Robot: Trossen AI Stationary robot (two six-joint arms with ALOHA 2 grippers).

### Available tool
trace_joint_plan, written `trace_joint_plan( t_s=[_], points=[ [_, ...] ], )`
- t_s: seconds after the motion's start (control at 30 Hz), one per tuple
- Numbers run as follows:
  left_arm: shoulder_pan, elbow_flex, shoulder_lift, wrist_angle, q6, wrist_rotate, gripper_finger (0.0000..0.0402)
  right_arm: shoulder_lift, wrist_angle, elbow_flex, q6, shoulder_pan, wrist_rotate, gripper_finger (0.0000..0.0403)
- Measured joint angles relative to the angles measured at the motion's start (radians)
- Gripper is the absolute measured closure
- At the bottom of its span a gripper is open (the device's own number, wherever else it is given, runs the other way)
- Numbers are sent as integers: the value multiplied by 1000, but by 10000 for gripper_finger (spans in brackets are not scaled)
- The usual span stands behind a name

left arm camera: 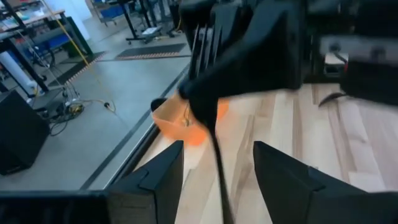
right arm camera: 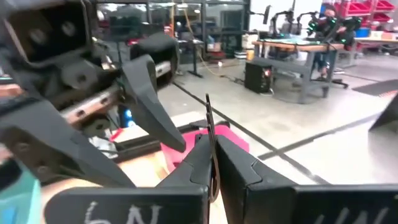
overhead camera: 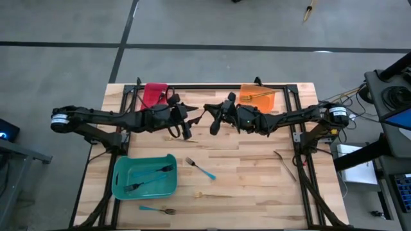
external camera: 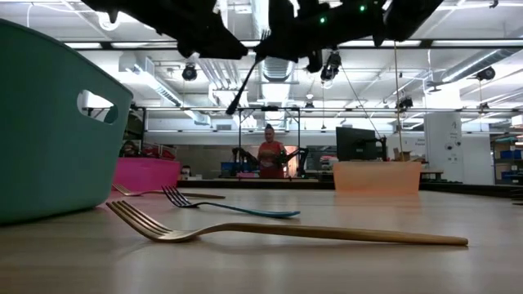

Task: Sort silverware by color (type)
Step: Put the black fork into the red bin

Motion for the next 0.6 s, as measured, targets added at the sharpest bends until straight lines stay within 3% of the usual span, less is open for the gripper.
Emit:
trace_joint_plan(
  t_s=[0.17, 0.33, 0.6],
  points=[
    [2, 0, 60, 97, -1, -1, 235, 49, 66, -1, 5, 4, 41, 395],
    [2, -2, 89, 97, -38, -111, 241, 62, 78, -1, 5, 4, 60, 395],
    [2, 0, 121, 122, -55, -117, 258, 62, 82, 1, 13, 2, 62, 394]
  ],
)
